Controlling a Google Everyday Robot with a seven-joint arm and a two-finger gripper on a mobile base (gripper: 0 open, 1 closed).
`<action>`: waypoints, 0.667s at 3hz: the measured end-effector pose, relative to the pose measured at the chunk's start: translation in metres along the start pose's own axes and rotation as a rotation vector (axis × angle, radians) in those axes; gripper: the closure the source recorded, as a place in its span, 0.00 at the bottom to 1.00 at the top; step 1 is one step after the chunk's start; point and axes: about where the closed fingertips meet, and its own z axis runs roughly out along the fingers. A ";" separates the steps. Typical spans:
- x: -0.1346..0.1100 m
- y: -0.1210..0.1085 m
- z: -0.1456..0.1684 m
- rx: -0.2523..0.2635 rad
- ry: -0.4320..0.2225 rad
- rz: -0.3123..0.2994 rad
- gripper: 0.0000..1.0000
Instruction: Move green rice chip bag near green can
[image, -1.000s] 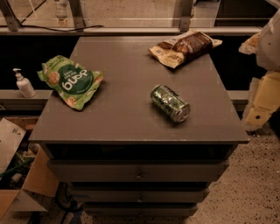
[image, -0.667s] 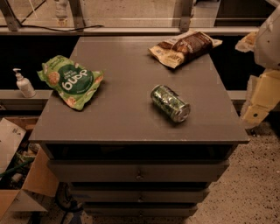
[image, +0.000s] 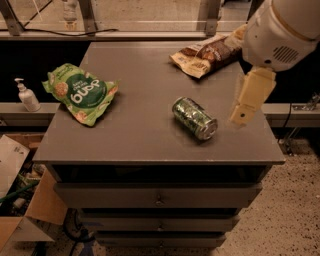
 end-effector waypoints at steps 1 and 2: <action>-0.057 -0.009 0.019 0.009 -0.087 -0.069 0.00; -0.057 -0.009 0.019 0.009 -0.087 -0.069 0.00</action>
Offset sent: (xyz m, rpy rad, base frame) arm 0.0139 0.0456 0.0036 0.0471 -0.0312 0.0660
